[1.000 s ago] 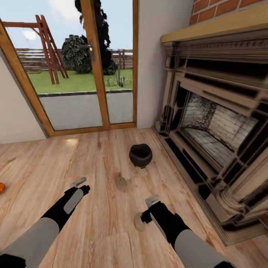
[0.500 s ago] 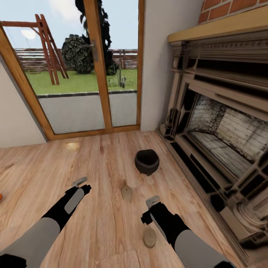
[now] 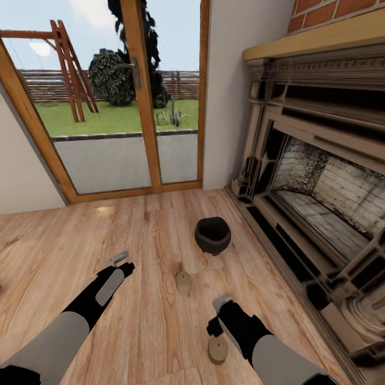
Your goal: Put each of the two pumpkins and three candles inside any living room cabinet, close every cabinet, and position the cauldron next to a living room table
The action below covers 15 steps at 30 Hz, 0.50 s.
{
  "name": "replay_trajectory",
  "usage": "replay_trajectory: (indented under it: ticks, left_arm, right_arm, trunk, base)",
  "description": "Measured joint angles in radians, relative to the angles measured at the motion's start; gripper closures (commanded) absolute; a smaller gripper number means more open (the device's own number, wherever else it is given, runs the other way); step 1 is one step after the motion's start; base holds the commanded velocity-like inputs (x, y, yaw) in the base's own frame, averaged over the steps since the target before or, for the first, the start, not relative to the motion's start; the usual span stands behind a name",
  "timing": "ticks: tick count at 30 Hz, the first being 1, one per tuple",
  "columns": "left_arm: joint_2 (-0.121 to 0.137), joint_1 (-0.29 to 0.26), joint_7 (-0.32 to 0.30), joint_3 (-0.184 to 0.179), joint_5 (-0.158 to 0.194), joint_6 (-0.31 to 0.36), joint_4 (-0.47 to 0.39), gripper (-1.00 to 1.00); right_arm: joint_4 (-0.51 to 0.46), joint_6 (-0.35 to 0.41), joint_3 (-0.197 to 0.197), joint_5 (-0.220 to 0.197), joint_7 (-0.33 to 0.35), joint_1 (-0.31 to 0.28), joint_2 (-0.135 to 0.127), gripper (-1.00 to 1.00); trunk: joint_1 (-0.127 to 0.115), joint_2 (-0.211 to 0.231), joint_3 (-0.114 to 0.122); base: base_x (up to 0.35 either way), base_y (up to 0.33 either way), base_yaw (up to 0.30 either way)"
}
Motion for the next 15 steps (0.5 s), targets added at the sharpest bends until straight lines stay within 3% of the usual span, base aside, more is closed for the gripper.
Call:
replay_trajectory:
  ticks: [6, 11, 15]
  left_arm:
    - [-0.003, 0.0, 0.0, -0.002, 0.0, 0.0, -0.001, -1.0]
    - [-0.02, 0.0, 0.001, -0.003, -0.001, 0.0, -0.001, -1.0]
    - [-0.023, 0.0, 0.0, -0.003, -0.001, 0.0, 0.0, -1.0]
  right_arm:
    - [0.058, -0.059, -0.001, 0.001, 0.001, 0.0, 0.0, -1.0]
    - [0.073, -0.103, -0.001, 0.001, 0.008, 0.0, 0.0, -1.0]
    - [0.075, -0.209, 0.0, 0.003, 0.005, 0.0, 0.0, -1.0]
  trunk:
    - [0.0, 0.0, 0.0]
    - [0.0, 0.0, 0.0]
    - [0.0, 0.0, 0.0]
  base:
    - [0.0, 0.0, 0.0]
    - [0.0, 0.0, 0.0]
    - [0.079, 0.0, 0.0]
